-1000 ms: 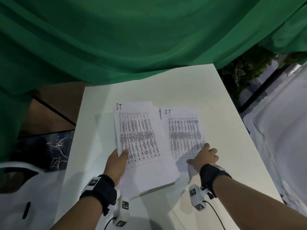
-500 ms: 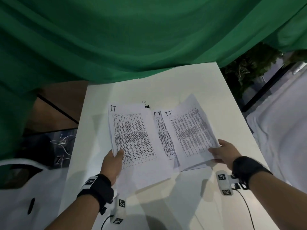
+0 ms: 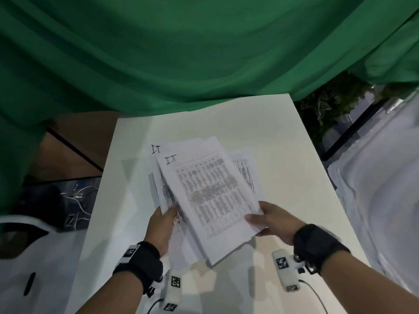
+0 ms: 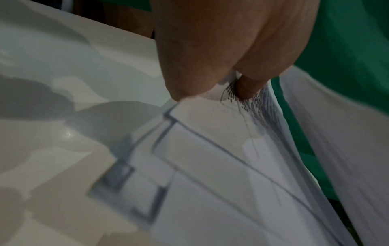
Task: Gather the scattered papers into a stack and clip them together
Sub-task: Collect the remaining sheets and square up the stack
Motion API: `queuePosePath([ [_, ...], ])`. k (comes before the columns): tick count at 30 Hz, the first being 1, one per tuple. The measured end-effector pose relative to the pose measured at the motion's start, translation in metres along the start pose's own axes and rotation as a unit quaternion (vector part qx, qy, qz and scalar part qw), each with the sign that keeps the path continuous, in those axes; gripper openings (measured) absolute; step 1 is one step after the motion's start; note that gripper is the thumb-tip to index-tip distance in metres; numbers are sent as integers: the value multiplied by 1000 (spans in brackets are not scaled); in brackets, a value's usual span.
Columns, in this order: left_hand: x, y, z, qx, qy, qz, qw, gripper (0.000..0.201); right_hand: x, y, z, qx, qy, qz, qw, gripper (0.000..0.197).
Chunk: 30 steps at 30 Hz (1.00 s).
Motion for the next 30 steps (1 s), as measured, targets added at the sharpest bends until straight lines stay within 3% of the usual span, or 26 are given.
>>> queuePosePath([
  [4,9,10,-11,-48,16,-33,998,43,7,35,25,24,14,-6,1000,34],
  [6,10,10,-13,-77,25,-109,991,67,4,46,34,42,11,-43,998,36],
  [8,11,0,-13,-74,32,-115,990,79,-5,58,40,47,10,-95,994,46],
  [11,11,-34,-9,10,54,7,998,64,-14,69,45,4,10,-98,995,48],
  [12,12,-40,-10,16,54,21,998,58,-15,67,46,0,15,-85,996,59],
  [14,17,-47,-12,18,62,26,998,47,-11,46,53,66,24,-89,993,70],
  [16,22,-55,-13,27,69,18,997,38,-4,2,57,223,51,-186,956,64],
  [18,22,-65,-13,39,72,13,997,35,7,-33,51,339,143,-304,879,75],
  [19,22,-69,-12,45,71,11,996,34,19,-46,49,360,189,-329,852,86],
  [21,20,-75,-11,53,68,10,996,29,39,-56,45,359,242,-343,833,97],
  [25,22,-76,-8,62,69,9,996,26,49,-60,36,364,216,-337,841,91],
  [28,21,-73,-4,64,62,11,996,23,50,-66,37,350,170,-289,875,89],
  [30,19,-69,0,61,58,15,996,25,54,-72,37,329,157,-254,896,77],
])
Point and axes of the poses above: each hand's wrist, its own z-axis towards the middle knuckle, its own y-axis out of the palm, x = y × z, the point moved 8 cm from there along z, towards the middle knuckle, and after that the axes turned 13 degrees about -x, right-handed, at the moved point
